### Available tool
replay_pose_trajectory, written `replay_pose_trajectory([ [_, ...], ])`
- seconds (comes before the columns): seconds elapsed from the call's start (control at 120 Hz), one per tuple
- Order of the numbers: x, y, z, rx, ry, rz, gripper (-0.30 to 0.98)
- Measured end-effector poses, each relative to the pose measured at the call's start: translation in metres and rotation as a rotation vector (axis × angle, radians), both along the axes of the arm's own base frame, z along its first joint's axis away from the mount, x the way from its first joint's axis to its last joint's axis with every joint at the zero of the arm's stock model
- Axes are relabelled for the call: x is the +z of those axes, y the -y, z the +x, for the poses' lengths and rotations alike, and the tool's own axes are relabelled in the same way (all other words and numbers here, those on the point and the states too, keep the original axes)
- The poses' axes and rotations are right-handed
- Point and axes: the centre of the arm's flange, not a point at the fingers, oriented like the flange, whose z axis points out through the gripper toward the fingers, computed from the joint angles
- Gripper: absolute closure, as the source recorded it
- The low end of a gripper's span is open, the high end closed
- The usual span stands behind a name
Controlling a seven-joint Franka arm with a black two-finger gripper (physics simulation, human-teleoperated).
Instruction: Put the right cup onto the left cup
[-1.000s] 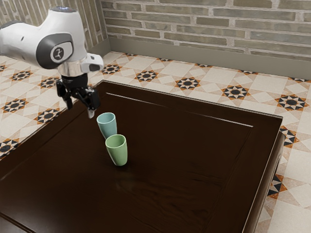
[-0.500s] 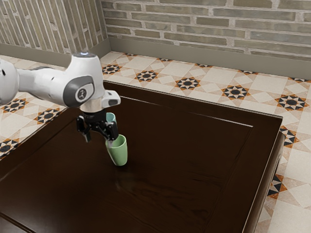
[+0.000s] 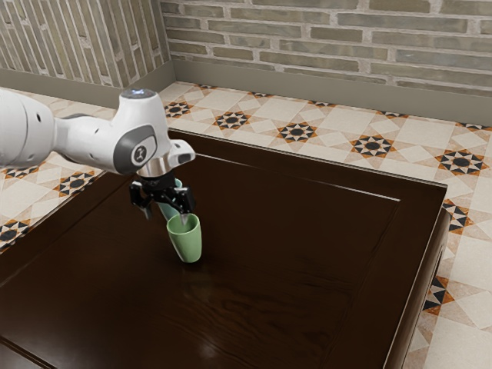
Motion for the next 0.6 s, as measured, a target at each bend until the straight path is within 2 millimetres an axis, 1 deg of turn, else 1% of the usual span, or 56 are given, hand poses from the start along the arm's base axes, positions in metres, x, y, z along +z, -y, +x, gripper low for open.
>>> replay_pose_trajectory([
  [0.108, -0.011, -0.005, 0.001, 0.017, -0.008, 0.001, 0.0],
  [0.242, -0.025, -0.004, 0.003, 0.029, -0.017, -0.002, 0.0],
  [0.308, -0.029, -0.004, 0.004, 0.033, -0.015, -0.003, 0.01],
  [0.342, -0.029, -0.004, 0.004, 0.033, -0.012, -0.002, 0.08],
  [0.475, -0.026, -0.002, 0.006, 0.027, 0.001, -0.001, 0.43],
  [0.533, -0.024, 0.002, 0.006, 0.023, 0.007, -0.002, 0.53],
  [0.6, -0.023, 0.007, 0.007, 0.016, 0.01, -0.005, 0.62],
])
